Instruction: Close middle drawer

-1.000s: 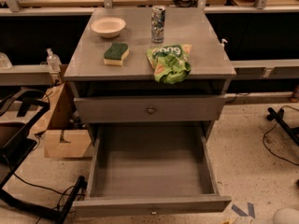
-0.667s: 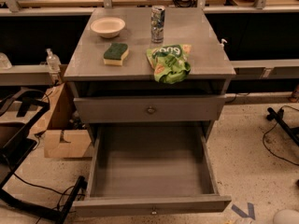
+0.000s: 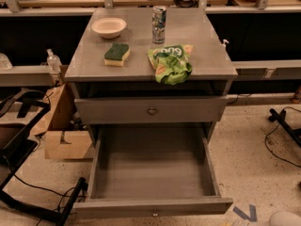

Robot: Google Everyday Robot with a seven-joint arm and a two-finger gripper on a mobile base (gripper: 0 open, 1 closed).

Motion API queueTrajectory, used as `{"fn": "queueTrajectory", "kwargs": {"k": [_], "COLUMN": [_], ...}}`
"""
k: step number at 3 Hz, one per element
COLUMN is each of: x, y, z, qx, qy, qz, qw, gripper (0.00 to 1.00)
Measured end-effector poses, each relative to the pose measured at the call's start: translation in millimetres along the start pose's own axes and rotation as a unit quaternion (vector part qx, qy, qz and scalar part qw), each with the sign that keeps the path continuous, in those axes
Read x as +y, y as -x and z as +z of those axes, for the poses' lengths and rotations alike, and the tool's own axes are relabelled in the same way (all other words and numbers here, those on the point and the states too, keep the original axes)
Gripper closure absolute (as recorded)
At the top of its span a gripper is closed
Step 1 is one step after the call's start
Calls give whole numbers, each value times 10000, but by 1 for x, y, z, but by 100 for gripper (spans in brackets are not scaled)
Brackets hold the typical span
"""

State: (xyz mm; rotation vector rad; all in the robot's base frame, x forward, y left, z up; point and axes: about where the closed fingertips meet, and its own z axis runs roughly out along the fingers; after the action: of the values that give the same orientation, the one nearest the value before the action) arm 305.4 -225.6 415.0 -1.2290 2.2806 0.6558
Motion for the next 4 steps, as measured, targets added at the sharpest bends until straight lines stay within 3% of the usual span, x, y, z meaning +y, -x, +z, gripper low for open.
{"fn": "queueTrajectory", "kwargs": {"k": [1,2,3,4], "x": [-27,-65,-83,-83], "y": [-5,1,8,8], "z": [35,82,93,93], "qx": [-134,-514,-646,-646], "qy": [70,249,234,234], "qz": [-75,-131,-197,-197], "qw": [9999,9983,9974,9974], "gripper": [100,100,100,100]}}
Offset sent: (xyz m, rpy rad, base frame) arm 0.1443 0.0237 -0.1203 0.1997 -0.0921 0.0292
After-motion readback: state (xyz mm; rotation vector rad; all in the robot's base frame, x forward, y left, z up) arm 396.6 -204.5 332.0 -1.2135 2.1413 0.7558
